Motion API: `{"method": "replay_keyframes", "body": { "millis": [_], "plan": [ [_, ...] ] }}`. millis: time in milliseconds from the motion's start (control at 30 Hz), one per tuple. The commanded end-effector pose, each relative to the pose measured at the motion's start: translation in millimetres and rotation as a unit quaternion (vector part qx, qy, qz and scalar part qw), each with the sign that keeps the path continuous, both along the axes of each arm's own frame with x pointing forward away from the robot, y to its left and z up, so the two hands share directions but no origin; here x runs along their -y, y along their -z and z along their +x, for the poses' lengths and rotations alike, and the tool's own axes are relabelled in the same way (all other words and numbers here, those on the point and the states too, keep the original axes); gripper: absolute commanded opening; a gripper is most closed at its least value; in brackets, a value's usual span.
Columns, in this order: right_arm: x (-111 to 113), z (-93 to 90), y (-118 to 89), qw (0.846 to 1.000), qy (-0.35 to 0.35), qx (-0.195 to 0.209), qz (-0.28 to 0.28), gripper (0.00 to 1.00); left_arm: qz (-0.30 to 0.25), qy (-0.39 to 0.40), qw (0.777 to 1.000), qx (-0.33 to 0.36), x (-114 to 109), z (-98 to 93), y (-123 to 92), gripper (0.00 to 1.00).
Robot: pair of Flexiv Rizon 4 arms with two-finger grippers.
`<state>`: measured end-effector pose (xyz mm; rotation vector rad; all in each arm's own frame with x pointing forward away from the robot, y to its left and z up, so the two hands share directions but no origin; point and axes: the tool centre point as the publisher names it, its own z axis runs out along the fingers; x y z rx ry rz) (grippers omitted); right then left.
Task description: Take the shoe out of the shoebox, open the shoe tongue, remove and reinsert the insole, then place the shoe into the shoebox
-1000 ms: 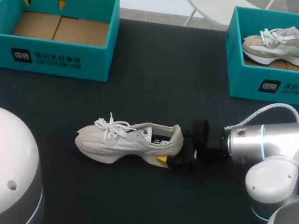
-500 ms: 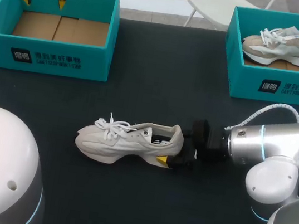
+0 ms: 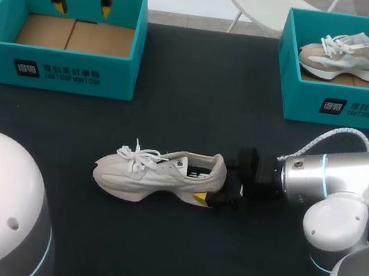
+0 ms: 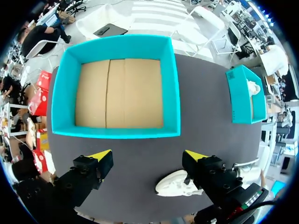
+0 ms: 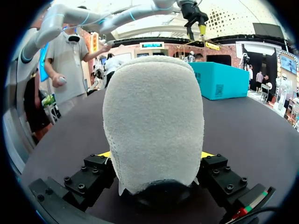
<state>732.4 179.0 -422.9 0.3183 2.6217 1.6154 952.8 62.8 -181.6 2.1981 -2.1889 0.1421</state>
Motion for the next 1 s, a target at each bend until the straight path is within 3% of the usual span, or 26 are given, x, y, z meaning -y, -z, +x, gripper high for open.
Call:
{"method": "replay_keyframes", "body": {
  "millis": [33, 267, 467, 800, 1000],
  "plan": [
    [3.2, -4.6, 5.1, 1.000, 0.002, -0.001, -0.003, 0.00, 0.008, -0.018, 0.999, 0.048, 22.6, -34.7, 4.0, 1.00],
    [3.2, -4.6, 5.1, 1.000, 0.002, -0.001, -0.003, 0.00, -0.026, 0.005, 0.998, 0.061, 60.5, -70.9, 7.5, 1.00],
    [3.2, -4.6, 5.1, 1.000, 0.002, -0.001, -0.003, 0.00, -0.010, 0.034, 0.998, 0.048, 97.2, -103.0, 17.8, 1.00],
    [3.2, -4.6, 5.1, 1.000, 0.002, -0.001, -0.003, 0.00, 0.000, 0.064, 0.998, 0.020, 131.8, -164.3, 39.0, 1.00],
    [3.2, -4.6, 5.1, 1.000, 0.002, -0.001, -0.003, 0.00, 0.000, 0.064, 0.998, 0.020, 131.8, -164.3, 39.0, 1.00]
  ]
}}
